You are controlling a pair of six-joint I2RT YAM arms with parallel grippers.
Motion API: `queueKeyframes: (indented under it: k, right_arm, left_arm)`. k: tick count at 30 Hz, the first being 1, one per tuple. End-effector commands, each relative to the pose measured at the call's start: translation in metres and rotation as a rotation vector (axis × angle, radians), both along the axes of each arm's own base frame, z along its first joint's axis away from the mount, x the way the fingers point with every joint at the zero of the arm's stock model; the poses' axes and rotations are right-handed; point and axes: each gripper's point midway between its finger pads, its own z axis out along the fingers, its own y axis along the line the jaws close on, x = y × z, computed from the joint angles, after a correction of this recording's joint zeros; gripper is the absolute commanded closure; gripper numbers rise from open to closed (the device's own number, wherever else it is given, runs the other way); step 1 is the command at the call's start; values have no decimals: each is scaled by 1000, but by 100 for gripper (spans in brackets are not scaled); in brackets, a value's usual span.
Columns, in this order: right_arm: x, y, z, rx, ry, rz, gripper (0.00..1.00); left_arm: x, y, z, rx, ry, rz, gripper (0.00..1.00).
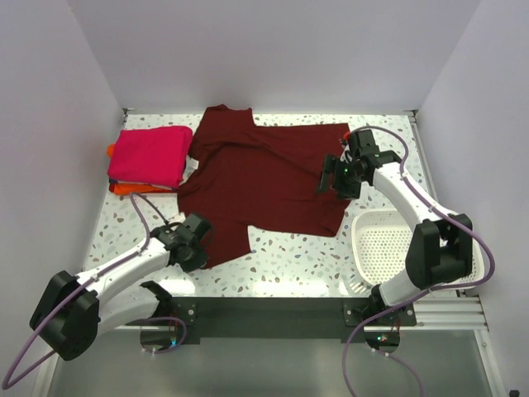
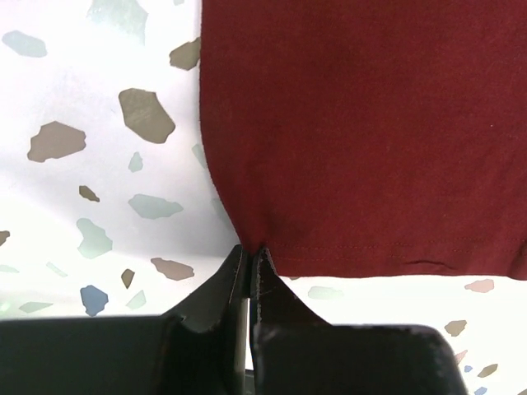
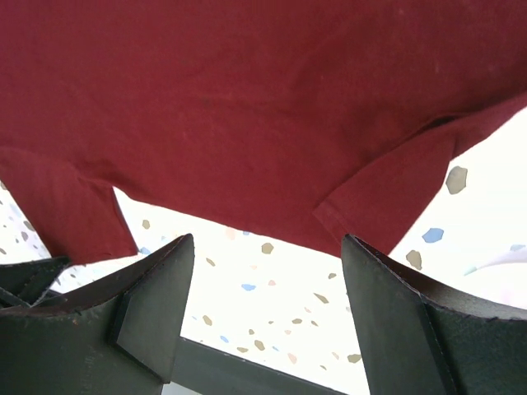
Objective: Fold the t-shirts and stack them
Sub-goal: Flatten the tshirt out
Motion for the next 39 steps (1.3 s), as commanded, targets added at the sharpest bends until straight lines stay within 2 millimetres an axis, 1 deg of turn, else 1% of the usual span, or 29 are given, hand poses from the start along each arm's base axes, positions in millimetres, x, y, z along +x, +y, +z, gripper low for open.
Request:
queueKeyframes:
  k: [1,3,4,6,7,11,12,15,19,22,23,29,35,37,39]
  right_arm:
    - [-13,-5,2,-22,8,10,25]
    - [-21,-13,-6,-65,42,12,26]
    - [-24,-15,-10,-78,53,14,27]
    - [-33,-20,-18,-109,75,19,28]
    - [-36,-20,-20,-117,79,27,28]
    - [-50,-14,-35,-146,117,56,31]
    - [-52,-9,-36,-155,113,76,31]
    - [-54,-3,-42,-198,104,109,33]
    - [-50,-5,-55,-247,109,120,36]
    - [-41,-6,-63,-280,101,132,41]
    - [-40,-5,-70,-288,119,138,44]
    - [-29,-5,-88,-332,139,167,51]
    - [-19,-6,-93,-360,129,168,53]
    - [-18,-6,-98,-362,139,170,54]
    - [-17,-5,-98,-360,140,169,55]
  left_arm:
    - [11,-6,9,5,-23,-17,100]
    - [16,-6,19,10,-38,-18,100]
    - [24,-9,28,8,-66,-16,100]
    - [29,-10,35,6,-83,-14,100]
    - [33,-12,41,2,-97,-19,100]
    - [38,-16,45,1,-103,-37,100]
    - [38,-16,45,5,-101,-44,100]
    - [40,-18,42,6,-98,-52,100]
    - [45,-21,44,6,-102,-65,100]
    - [47,-23,44,9,-99,-71,100]
    - [47,-23,43,8,-98,-73,100]
    - [48,-23,45,11,-102,-72,100]
    - [48,-22,45,13,-100,-69,100]
    - [48,-22,45,14,-97,-67,100]
    - [47,-21,44,17,-95,-69,100]
